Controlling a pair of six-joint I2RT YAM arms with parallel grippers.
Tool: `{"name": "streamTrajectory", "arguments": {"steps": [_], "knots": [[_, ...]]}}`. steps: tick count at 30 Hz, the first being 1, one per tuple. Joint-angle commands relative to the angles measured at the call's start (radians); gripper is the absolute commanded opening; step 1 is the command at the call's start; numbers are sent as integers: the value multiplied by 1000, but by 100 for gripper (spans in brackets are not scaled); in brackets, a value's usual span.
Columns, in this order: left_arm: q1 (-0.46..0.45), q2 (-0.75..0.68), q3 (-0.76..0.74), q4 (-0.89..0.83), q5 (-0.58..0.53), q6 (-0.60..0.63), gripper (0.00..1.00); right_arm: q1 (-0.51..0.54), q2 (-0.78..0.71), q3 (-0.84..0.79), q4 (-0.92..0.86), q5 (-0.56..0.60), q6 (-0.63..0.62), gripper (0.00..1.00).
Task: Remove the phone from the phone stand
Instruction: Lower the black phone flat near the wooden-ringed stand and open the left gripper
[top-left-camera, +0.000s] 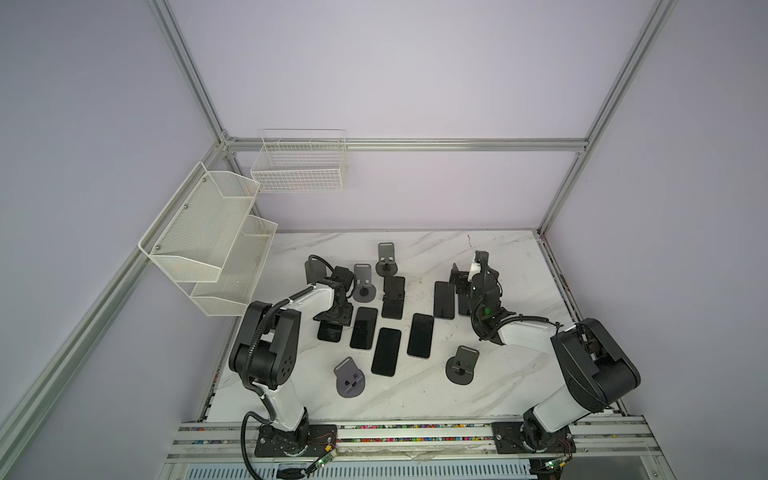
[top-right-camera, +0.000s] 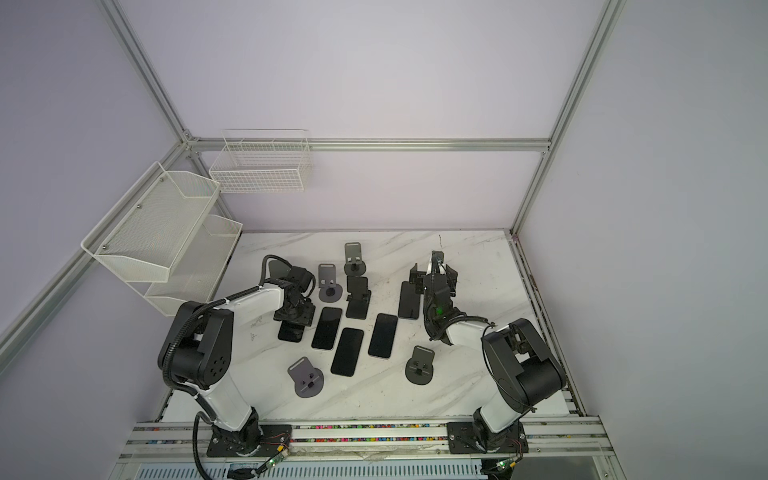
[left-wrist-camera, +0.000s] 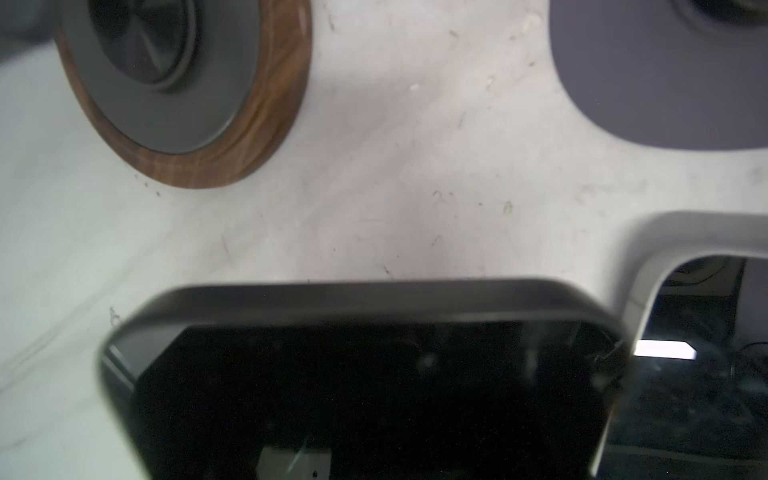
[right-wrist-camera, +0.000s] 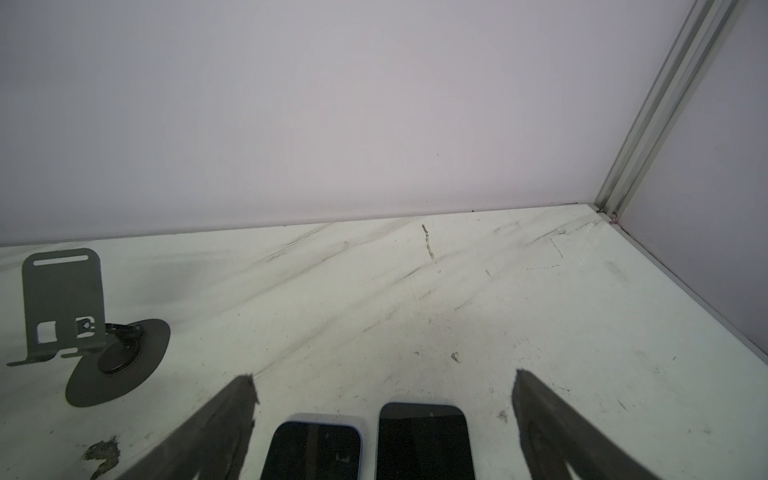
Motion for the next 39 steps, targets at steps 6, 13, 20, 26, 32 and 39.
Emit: {"name": "streamTrajectory", "arguments": {"steps": [6, 13, 20, 26, 32, 39], "knots": [[24, 47, 56, -2, 69, 29, 71, 4, -6, 9, 11, 12, -14, 97], [28, 86, 56, -7, 146, 49, 73, 4, -2, 13, 3, 13, -12, 97], [46, 110, 45, -9, 202, 69, 74, 3, -3, 12, 3, 12, -13, 97], [65, 138, 39, -24, 230, 70, 75, 3, -3, 11, 5, 13, -10, 97], [74, 139, 39, -35, 216, 72, 76, 4, 2, 17, -2, 15, -9, 97], [76, 136, 37, -41, 226, 75, 76, 4, 1, 17, -1, 14, -10, 97]]}}
